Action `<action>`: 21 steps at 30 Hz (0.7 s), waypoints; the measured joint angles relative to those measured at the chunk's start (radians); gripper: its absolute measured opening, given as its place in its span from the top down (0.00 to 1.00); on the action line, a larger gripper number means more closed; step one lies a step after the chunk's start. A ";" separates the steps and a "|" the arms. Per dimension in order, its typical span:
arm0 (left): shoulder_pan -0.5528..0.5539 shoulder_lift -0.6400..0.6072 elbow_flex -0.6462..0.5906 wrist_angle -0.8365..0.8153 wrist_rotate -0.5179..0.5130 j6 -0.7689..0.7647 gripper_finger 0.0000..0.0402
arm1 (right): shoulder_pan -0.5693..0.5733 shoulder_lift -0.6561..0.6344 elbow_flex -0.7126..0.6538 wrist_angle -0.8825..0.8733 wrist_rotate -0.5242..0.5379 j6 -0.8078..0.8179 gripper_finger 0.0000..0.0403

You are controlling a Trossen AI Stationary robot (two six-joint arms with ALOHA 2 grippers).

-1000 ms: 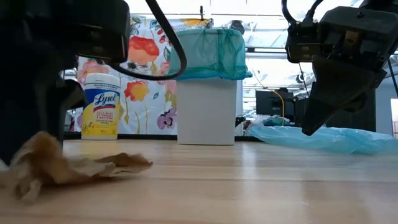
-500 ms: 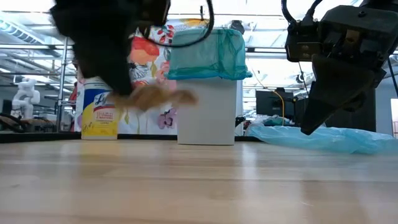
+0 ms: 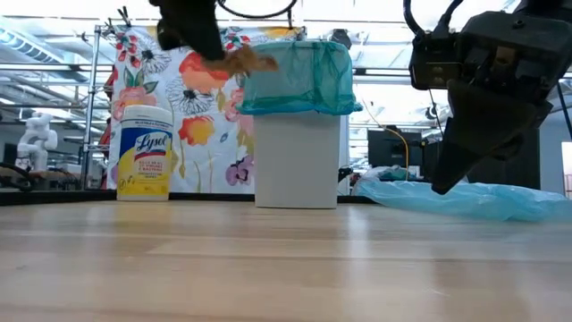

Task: Place trash/remove bag and relplace
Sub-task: Put the brown napkin into the trash bin

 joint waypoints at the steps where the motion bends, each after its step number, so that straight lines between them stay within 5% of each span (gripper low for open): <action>1: 0.019 -0.019 0.011 -0.031 0.000 0.024 1.00 | 0.000 0.000 0.000 0.000 0.000 0.004 0.71; 15: 0.378 -0.120 0.426 -0.096 -0.027 0.435 1.00 | -0.007 0.000 0.000 0.004 0.003 0.036 0.71; 21: 0.566 -0.083 0.491 -0.058 0.026 0.609 1.00 | -0.035 0.000 0.000 0.002 0.007 0.059 0.71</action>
